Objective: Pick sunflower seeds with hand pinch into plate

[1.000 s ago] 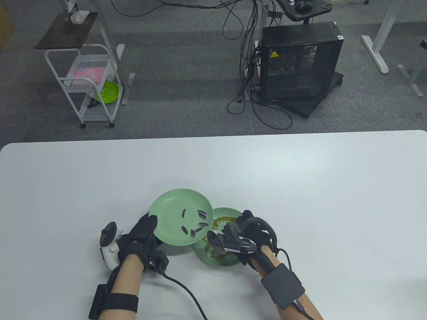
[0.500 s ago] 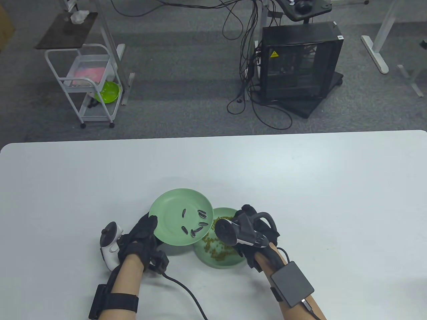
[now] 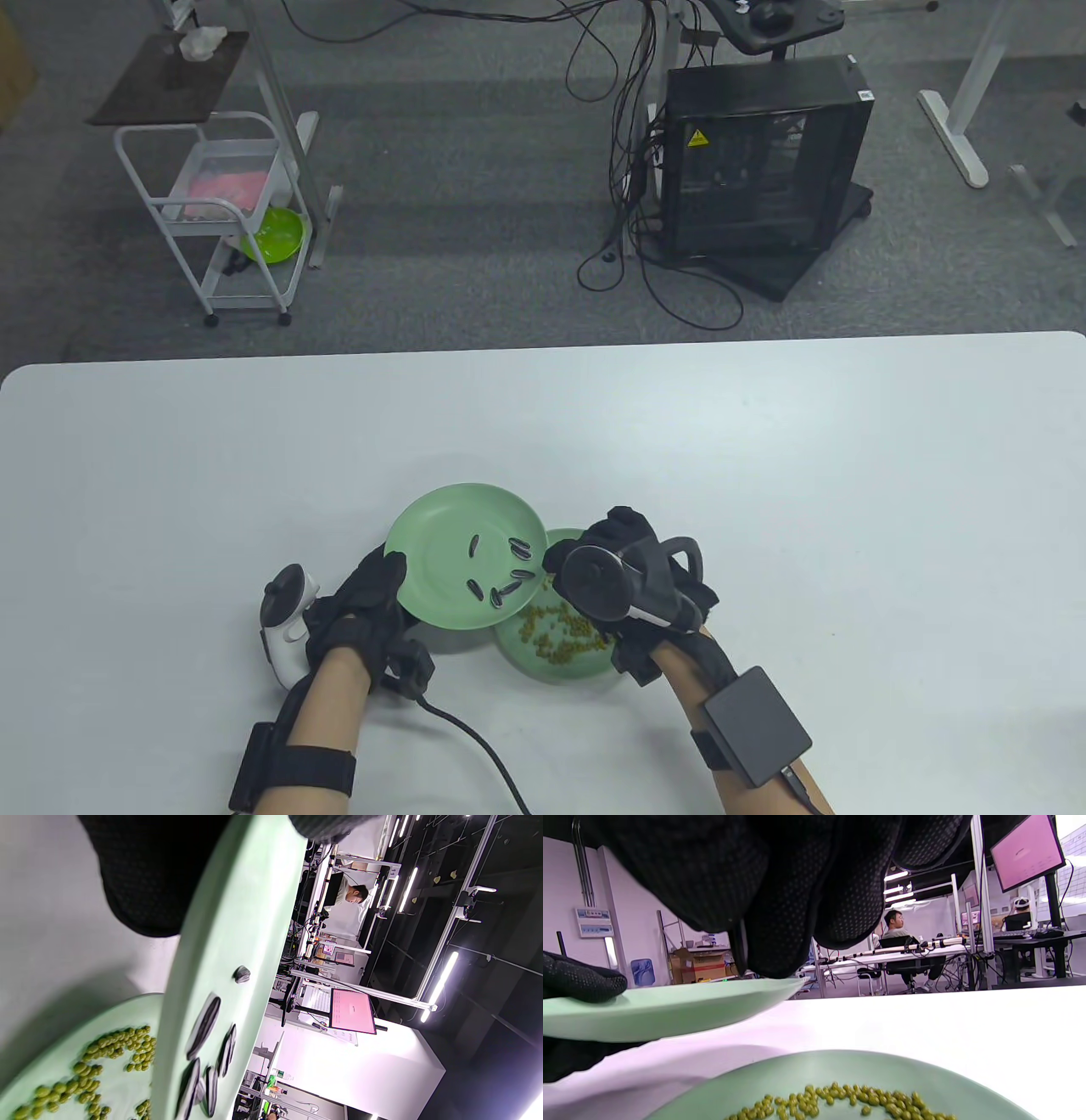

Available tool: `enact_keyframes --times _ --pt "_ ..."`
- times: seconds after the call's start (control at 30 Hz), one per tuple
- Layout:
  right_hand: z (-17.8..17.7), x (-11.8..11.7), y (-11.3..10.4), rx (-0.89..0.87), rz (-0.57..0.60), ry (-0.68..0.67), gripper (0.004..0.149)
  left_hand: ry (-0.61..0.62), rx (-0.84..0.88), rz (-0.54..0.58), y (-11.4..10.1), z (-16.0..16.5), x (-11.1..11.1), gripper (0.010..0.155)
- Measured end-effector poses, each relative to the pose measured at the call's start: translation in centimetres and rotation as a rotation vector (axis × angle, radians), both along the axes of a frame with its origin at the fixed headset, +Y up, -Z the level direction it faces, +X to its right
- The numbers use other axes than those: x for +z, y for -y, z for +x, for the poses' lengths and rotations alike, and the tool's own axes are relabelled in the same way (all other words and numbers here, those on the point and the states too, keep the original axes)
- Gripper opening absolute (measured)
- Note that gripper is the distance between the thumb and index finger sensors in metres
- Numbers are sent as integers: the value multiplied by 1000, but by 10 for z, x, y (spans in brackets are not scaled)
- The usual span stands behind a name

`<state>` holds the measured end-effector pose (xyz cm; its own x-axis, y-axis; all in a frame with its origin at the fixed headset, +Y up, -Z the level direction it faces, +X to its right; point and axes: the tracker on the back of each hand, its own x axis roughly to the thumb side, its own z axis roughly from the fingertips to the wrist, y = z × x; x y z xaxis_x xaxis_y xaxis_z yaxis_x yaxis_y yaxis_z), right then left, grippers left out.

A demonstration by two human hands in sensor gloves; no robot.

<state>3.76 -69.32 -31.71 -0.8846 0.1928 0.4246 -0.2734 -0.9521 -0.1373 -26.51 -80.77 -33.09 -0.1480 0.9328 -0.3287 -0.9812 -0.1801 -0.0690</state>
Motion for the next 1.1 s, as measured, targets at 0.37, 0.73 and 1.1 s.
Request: enact_keyframes --times 0.37,0.73,1.1 --pt "-10 6 -1 -54 42 -6 39 52 -19 -13 3 14 0 65" --pt "-25 11 3 35 83 8 40 112 -28 -5 2 27 0 65" --pt "-30 13 3 90 82 17 39 140 -27 -3 2 28 0 65"
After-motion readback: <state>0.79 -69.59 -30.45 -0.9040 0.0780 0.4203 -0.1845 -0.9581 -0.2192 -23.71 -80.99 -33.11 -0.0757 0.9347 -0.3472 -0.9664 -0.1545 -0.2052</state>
